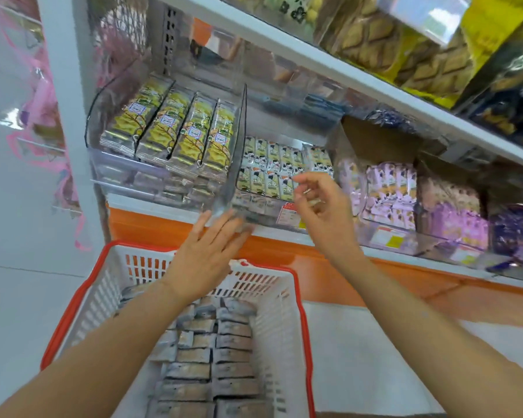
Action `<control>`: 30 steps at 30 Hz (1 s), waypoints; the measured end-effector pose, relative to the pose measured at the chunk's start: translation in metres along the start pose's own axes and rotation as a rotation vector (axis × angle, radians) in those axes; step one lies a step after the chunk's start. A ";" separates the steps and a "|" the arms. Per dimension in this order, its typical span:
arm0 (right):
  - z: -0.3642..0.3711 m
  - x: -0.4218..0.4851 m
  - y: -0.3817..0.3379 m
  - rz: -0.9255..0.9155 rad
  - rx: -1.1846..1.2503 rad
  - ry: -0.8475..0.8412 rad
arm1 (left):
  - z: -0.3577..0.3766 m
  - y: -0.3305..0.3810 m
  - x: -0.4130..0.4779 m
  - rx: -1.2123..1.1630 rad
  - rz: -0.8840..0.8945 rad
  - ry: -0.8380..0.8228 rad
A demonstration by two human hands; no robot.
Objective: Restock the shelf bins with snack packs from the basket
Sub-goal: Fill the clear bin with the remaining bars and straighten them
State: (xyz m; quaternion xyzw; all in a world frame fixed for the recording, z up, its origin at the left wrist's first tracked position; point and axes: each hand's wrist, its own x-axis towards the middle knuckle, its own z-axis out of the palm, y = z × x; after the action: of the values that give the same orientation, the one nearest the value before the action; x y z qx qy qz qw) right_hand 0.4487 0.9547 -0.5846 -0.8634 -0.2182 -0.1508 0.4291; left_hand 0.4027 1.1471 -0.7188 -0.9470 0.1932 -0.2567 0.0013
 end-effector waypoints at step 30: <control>0.204 -0.197 0.175 0.491 -0.565 -0.969 | 0.095 -0.010 -0.082 -0.011 -0.213 -0.585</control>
State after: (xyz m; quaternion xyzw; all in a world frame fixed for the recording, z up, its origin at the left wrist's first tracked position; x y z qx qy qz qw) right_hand 0.3828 0.9766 -0.9107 -0.9393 -0.1350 0.3103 0.0576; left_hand 0.3876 1.1767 -0.8397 -0.9956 0.0856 0.0291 0.0246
